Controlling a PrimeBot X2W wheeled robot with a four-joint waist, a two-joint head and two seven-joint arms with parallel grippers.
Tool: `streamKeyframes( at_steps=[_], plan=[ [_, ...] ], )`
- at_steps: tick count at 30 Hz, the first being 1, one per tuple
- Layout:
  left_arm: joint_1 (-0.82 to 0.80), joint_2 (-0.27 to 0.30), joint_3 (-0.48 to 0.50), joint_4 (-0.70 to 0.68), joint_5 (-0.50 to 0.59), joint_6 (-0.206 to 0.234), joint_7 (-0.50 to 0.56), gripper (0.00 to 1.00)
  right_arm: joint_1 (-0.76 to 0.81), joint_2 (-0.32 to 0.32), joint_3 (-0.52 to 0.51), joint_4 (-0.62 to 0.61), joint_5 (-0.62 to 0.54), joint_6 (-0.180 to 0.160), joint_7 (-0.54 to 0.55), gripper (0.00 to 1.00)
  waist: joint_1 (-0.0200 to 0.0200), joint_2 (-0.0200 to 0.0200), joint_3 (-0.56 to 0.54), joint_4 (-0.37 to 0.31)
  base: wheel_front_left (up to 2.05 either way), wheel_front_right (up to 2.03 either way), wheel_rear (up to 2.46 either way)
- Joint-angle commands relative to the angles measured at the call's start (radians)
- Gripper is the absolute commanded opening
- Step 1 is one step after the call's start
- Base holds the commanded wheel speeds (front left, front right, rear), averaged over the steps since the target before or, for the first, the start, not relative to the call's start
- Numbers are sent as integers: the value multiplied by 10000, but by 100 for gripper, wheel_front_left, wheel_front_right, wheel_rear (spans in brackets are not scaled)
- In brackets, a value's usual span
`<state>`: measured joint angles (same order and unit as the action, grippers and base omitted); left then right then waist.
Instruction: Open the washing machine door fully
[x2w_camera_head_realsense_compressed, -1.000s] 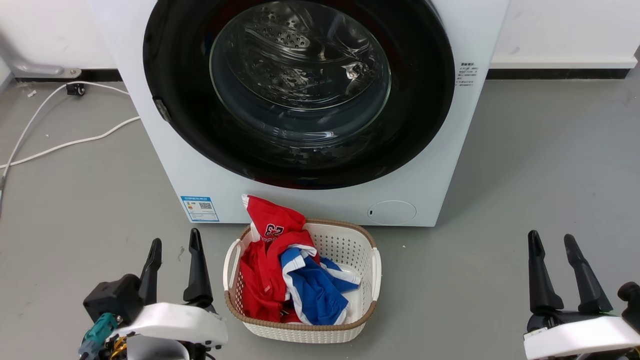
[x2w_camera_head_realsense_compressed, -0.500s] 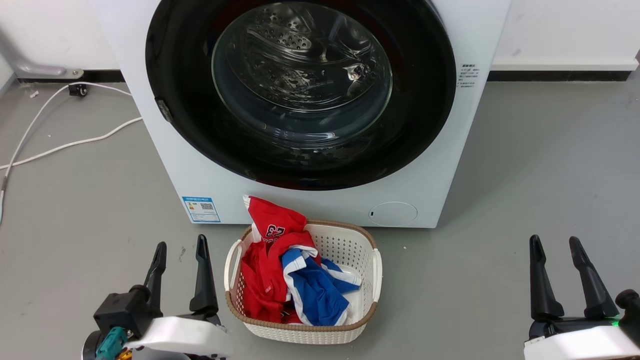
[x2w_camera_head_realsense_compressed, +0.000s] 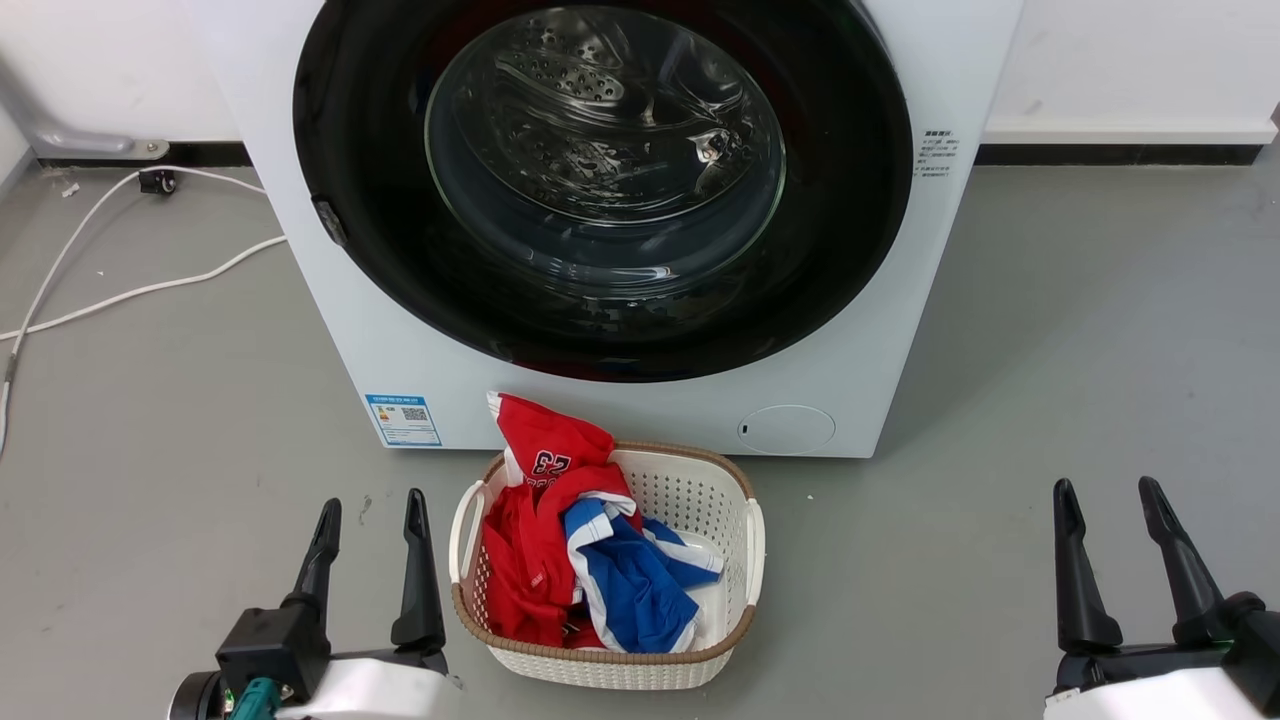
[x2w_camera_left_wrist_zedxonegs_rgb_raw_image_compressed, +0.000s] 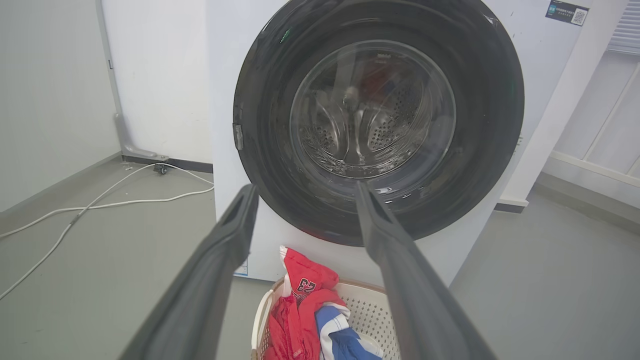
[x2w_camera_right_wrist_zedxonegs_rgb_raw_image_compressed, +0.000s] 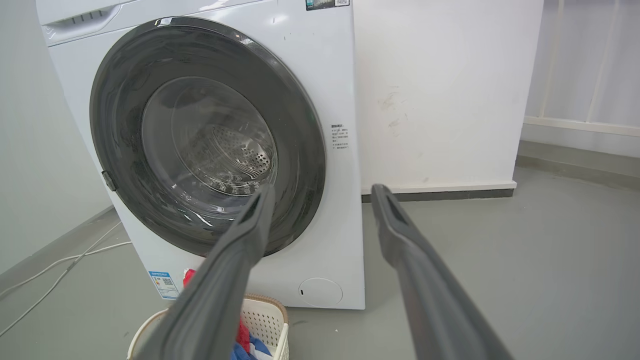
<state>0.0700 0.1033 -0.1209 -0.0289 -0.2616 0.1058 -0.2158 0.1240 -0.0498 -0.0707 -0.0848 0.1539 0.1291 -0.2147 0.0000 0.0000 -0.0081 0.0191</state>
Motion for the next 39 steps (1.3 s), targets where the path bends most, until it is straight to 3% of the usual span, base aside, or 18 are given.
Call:
streamKeyframes(
  at_steps=[1, 23, 39],
  plan=[
    [73, -33, 23, -33, 215, -27, -92, 100, 93, -15, 14, -114, -162, 22, -98, 100, 0, 0, -4, 2, 0, 0, 0],
    [441, -497, 544, 161, 1542, -638, -515, 100, 481, -7, 45, -208, -1384, 16, -514, 100, 0, 0, -56, 83, 0, 0, 0],
    [435, -527, 619, 470, 1236, -606, -509, 100, 474, -7, 28, 179, -732, 16, -509, 100, 0, 0, -20, 103, 0, 0, 0]
  ],
)
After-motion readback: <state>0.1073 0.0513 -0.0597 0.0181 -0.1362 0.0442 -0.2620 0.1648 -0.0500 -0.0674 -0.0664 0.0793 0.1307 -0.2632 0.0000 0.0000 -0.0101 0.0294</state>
